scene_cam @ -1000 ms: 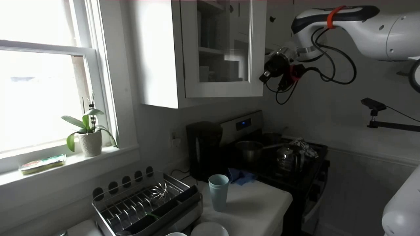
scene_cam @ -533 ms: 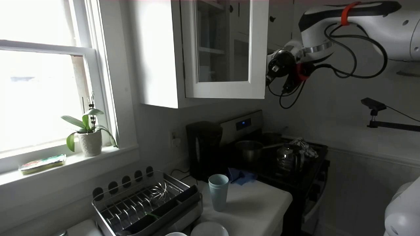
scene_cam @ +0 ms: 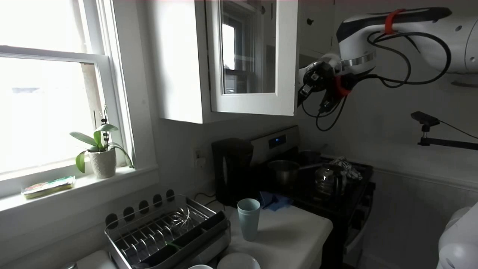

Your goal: Open the top left cabinet door, pick up a light blue cup from the cabinet and put it on the kitchen counter, close the cabinet door

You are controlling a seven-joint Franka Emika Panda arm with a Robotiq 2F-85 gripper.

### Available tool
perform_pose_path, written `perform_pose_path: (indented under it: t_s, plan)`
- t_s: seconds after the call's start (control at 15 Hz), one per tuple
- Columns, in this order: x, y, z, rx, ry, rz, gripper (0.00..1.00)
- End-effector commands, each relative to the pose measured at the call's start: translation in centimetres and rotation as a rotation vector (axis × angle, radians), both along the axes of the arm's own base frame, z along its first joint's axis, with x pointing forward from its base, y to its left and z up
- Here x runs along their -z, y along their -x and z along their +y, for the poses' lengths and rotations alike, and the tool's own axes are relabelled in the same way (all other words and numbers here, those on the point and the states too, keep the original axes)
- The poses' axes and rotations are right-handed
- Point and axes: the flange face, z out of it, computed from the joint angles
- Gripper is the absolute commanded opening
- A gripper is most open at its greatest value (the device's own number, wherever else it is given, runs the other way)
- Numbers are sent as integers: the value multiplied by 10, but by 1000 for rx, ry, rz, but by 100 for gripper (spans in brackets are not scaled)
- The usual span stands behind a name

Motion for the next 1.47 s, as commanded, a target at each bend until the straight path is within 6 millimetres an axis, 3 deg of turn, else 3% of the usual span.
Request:
perform_pose_path:
  t_s: [0.0, 0.33, 0.4, 0.93, 1.4]
  plan:
    - [-22, -7, -23, 168, 35, -99, 100]
    - [-58, -21, -69, 326, 154, -253, 100]
    - [-43, -16, -55, 292, 96, -206, 100]
    - [-43, -19, -57, 294, 99, -208, 100]
    - [-77, -54, -90, 492, 217, -289, 100]
